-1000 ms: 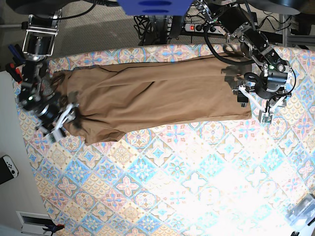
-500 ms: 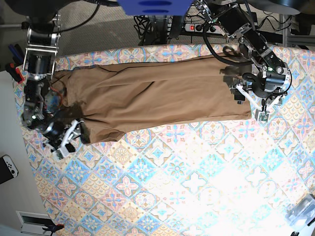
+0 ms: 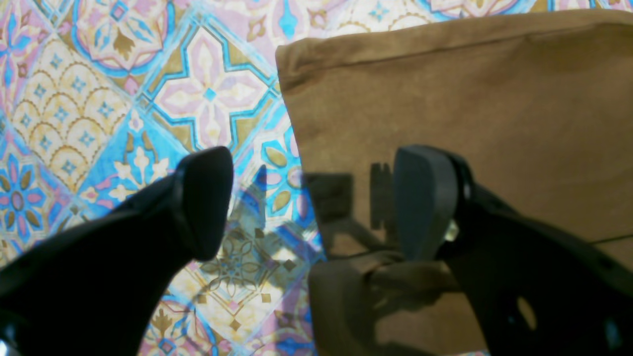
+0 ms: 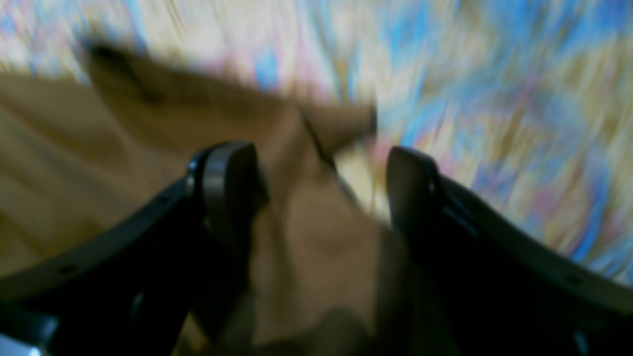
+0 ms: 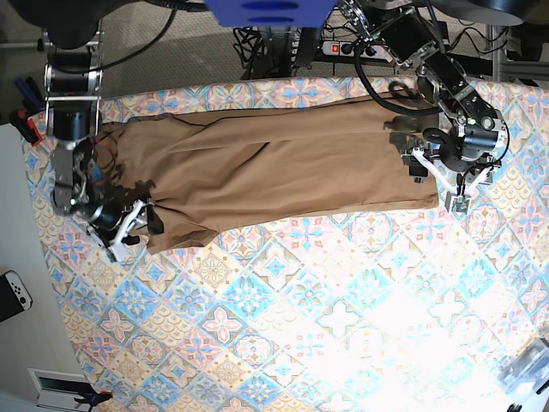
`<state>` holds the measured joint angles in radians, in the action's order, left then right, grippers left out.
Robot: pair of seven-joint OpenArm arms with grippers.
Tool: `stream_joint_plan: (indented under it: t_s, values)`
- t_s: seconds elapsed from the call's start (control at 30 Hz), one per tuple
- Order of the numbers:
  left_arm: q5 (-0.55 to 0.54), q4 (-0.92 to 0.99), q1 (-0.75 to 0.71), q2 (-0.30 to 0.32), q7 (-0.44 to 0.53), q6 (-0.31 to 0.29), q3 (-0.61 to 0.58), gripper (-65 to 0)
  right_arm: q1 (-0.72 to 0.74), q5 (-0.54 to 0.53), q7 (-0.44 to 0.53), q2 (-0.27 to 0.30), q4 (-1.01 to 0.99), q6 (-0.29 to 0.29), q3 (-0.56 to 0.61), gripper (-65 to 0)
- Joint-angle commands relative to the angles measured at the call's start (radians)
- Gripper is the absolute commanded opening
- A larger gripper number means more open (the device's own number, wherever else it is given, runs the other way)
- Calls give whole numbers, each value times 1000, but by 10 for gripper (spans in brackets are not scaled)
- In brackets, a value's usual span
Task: Layout the t-shirt on the table in an organized manner, then fold the t-shirt properly
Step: 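Adjust the right gripper's grasp on the shirt side near the sleeve, then lift the shirt side with both grippers and fold it over lengthwise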
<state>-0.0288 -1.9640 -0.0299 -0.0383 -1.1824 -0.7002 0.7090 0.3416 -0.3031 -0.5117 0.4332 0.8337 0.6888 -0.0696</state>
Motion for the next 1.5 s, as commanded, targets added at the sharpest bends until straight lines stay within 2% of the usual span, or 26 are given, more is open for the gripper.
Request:
stream_joint_plan:
  t_s: [0.0, 0.17, 0.33, 0.5, 0.67, 0.73, 0.9, 1.13, 1.3, 1.37, 1.47]
  values:
    - [-10, -15, 14, 8, 16, 2, -2, -165, 35, -3, -6, 16, 12, 4, -3, -257]
    - [-10, -15, 15, 8, 16, 2, -2, -165, 35, -3, -8, 16, 11, 4, 0, -257]
    - [-12, -15, 17, 8, 17, 2, -2, -165, 35, -3, -6, 16, 9, 4, 104, -261]
    - [-10, 5, 80, 19, 62, 2, 5, -165, 35, -3, -8, 16, 9, 4, 149, -342]
    - [-10, 182, 175, 64, 131, 2, 4, -165, 35, -3, -11, 16, 9, 4, 150, -362]
    - [-10, 256, 193, 117, 126, 2, 2, -163, 35, -3, -11, 16, 9, 4, 150, -362]
    - [-10, 417, 210, 174, 131, 2, -1, -164, 32, -3, -11, 16, 9, 4, 150, -361]
    - [-12, 541, 213, 202, 134, 2, -2, -165, 32, -3, -11, 16, 9, 4, 147, -361]
    - [-12, 615, 213, 200, 224, 2, -2, -170, 30, -3, -11, 16, 16, 4, 150, -366]
    - [-12, 627, 210, 200, 240, 2, -2, -203, 30, -3, -11, 16, 16, 4, 152, -369]
    - [-12, 628, 209, 199, 243, 2, -4, -337, 35, -1, -11, 16, 16, 4, 153, -433]
